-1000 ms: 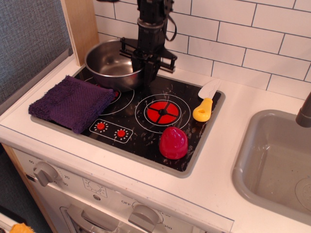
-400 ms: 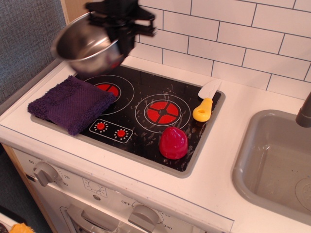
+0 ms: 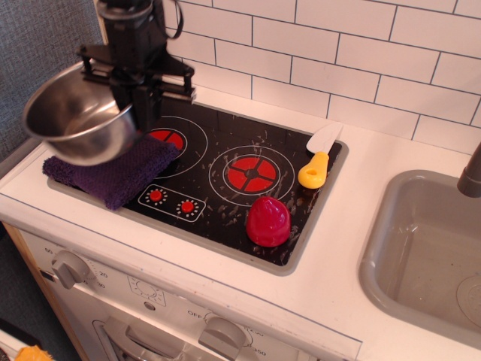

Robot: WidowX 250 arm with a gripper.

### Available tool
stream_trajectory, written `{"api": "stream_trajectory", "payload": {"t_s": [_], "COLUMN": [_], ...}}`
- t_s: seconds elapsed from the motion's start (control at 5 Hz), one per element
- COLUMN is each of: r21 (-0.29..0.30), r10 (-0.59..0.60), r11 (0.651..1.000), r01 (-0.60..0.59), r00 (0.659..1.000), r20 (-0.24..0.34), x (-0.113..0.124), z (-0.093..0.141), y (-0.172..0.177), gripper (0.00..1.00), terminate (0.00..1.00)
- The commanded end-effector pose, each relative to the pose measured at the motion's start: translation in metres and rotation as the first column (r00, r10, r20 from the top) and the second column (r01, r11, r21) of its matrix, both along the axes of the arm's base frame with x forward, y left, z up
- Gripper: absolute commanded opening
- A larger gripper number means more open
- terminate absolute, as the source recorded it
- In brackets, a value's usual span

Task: Place the metal pot on the purple cloth.

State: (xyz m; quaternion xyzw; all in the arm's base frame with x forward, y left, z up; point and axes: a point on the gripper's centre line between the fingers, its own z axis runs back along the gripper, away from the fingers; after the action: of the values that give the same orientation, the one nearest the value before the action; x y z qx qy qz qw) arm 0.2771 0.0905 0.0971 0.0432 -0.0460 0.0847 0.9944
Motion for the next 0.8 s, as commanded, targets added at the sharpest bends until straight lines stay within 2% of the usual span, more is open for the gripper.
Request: {"api": "stream_trajectory", "payload": {"t_s": [0.0, 0.2, 0.4, 0.6], "r21": [0.031, 0.026, 0.02, 0.026], "r10": [0.042, 0.045, 0.045, 0.019], "r11": [0.999, 0.999, 0.999, 1.0], "r01": [-0.043, -0.045, -0.044, -0.018], "r00": [0.999, 0.999, 0.998, 0.999], "r20": [0.025, 0.0, -0.038, -0.035], "x": [0.005, 0.014, 0.02, 0.024], "z": [-0.006, -0.019, -0.028, -0.02], "y": [0.019, 0.02, 0.016, 0.009], "gripper": [0.0, 0.0, 1.0, 1.0], "terminate": [0.0, 0.0, 0.0, 0.0]}}
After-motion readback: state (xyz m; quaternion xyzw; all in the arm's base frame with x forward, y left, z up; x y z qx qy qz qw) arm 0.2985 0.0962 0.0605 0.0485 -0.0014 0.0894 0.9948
